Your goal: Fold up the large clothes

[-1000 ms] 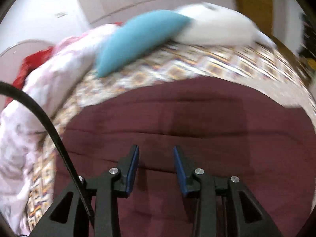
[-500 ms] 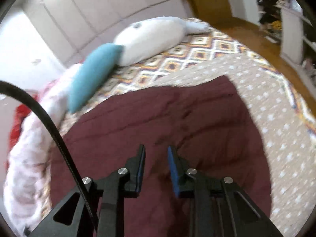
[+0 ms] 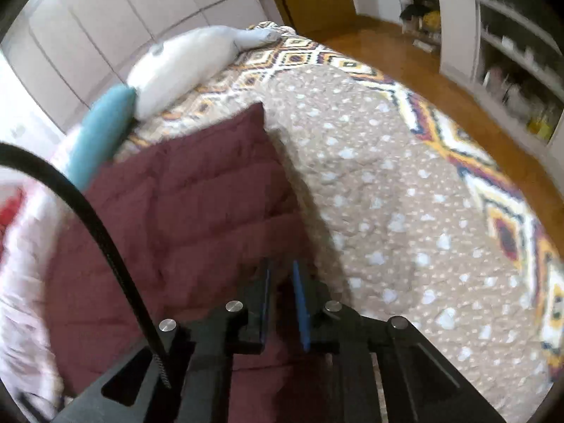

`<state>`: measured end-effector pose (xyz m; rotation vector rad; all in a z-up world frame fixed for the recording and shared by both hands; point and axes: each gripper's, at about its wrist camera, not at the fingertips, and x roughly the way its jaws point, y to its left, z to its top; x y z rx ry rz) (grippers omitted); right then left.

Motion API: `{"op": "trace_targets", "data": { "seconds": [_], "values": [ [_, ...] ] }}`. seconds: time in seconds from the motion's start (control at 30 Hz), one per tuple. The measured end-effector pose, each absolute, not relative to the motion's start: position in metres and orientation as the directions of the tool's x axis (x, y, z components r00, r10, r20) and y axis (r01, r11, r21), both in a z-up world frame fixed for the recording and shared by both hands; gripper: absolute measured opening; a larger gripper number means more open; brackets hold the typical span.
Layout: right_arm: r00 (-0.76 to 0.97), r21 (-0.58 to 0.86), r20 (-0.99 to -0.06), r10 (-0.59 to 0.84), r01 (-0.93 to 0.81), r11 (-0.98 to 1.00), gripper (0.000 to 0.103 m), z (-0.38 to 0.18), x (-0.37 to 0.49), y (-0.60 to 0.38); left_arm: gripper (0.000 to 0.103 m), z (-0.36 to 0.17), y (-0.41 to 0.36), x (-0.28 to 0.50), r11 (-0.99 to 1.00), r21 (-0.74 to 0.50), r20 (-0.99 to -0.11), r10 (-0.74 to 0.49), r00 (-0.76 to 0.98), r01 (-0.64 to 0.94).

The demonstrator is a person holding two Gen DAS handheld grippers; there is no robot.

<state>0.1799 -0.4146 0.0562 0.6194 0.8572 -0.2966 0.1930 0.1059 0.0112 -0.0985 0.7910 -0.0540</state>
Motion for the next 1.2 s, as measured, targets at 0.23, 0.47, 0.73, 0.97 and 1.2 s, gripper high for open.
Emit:
{"op": "trace_targets", "data": {
  "seconds": [0.23, 0.47, 0.73, 0.97, 1.2],
  "values": [
    [0.522, 0.259, -0.848, -0.091, 0.558, 0.789, 0.023, 0.023, 0.263, -0.410, 0.083, 0.008, 0.103, 0.194, 0.996, -0.090, -0.698, -0.069, 0.712, 0.009],
    [0.478, 0.010, -0.824, -0.305, 0.551, 0.835, 0.024, 0.053, 0.284, -0.375, 0.085, 0.006, 0.107, 0.196, 0.993, -0.117, -0.703, -0.087, 0.706, 0.006],
    [0.545, 0.173, -0.838, -0.016, 0.294, 0.940, 0.057, 0.058, 0.251, -0.293, 0.085, 0.010, 0.106, 0.194, 0.994, -0.112, -0.698, -0.083, 0.711, 0.006],
    [0.599, 0.317, -0.794, 0.098, 0.271, 0.909, 0.059, 0.079, 0.191, -0.322, 0.085, 0.038, 0.132, 0.177, 0.978, -0.208, -0.657, -0.155, 0.738, 0.020],
    [0.653, 0.411, -0.753, 0.084, 0.367, 0.835, 0.086, 0.069, 0.119, -0.424, 0.085, 0.047, 0.152, 0.210, 0.978, -0.185, -0.701, -0.200, 0.684, 0.097]
  ]
}}
